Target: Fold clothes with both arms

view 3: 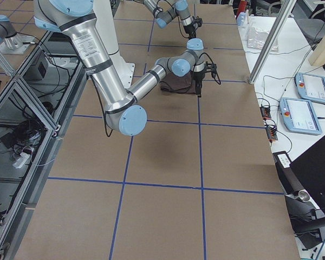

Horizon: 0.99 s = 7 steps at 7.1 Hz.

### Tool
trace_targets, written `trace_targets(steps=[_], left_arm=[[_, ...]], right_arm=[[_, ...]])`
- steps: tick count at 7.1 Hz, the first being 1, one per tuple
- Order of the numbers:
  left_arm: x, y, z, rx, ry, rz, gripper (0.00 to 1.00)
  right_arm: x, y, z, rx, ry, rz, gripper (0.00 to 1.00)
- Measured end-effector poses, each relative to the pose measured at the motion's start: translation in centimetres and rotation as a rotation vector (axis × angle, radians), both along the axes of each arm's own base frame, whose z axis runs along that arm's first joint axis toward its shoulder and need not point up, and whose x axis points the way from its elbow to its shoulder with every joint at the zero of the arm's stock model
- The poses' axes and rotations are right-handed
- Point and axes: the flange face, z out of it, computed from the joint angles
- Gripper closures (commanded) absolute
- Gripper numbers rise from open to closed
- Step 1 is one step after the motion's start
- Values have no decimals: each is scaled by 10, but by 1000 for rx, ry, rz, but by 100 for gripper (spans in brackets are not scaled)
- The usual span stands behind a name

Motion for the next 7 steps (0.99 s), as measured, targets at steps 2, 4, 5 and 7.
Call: trace_targets(steps=[2, 4, 5, 7], left_arm=[[-118, 4, 57, 79, -115, 105, 0], [-211, 24, 136, -32, -81, 202, 0], [-253, 29, 183, -119, -61, 174, 0], [-321, 46, 240, -191, -30, 133, 0]], right_arm=[[154, 8, 113, 52, 55, -152, 0], [245, 63, 217, -31, 66, -177, 0], [270, 90, 258, -104, 67, -154, 0], [306, 114, 287, -170, 32, -92, 0]])
